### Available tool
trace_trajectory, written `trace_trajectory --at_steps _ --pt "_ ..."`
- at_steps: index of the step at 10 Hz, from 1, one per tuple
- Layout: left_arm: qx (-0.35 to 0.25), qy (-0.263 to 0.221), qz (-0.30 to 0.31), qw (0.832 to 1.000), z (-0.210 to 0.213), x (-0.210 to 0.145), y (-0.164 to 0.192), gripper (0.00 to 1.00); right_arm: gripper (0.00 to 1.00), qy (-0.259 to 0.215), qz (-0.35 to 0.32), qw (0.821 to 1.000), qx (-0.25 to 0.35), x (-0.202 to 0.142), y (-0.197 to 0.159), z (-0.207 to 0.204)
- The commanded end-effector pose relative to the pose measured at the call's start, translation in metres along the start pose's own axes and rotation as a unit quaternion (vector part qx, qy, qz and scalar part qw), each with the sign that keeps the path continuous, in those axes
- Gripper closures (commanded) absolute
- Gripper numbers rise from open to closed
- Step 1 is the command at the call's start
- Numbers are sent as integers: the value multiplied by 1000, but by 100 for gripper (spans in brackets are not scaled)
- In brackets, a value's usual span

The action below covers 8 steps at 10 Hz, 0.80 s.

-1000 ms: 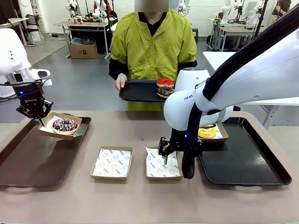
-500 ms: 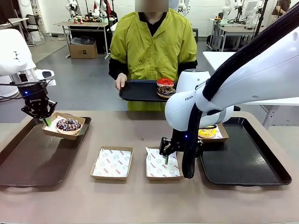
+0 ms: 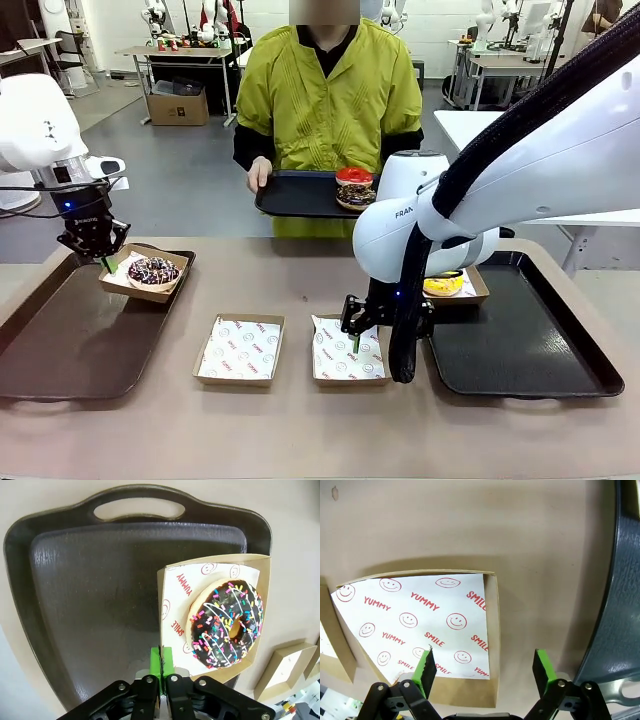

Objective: Individually package the donuts and arrange them on the tray.
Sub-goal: Place the picked Paper togo box on the Handle tray while simultaneously picking up another Paper togo box from the table with the other hand.

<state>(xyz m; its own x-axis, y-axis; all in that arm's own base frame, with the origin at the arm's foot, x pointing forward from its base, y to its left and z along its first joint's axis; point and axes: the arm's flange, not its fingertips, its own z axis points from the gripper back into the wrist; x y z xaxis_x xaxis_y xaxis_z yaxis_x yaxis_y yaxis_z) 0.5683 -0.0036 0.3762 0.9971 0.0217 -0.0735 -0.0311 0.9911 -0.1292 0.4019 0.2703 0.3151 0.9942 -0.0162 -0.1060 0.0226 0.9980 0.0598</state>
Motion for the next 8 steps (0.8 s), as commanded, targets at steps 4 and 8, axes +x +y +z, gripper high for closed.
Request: trace_trajectory --at_steps 4,8 --pt "44 -35 -27 998 -3 4 3 99 0 -11 -7 1000 -5 3 2 -4" --pt "43 -34 -23 998 -8 5 2 99 0 -8 -7 1000 -5 4 2 -5"
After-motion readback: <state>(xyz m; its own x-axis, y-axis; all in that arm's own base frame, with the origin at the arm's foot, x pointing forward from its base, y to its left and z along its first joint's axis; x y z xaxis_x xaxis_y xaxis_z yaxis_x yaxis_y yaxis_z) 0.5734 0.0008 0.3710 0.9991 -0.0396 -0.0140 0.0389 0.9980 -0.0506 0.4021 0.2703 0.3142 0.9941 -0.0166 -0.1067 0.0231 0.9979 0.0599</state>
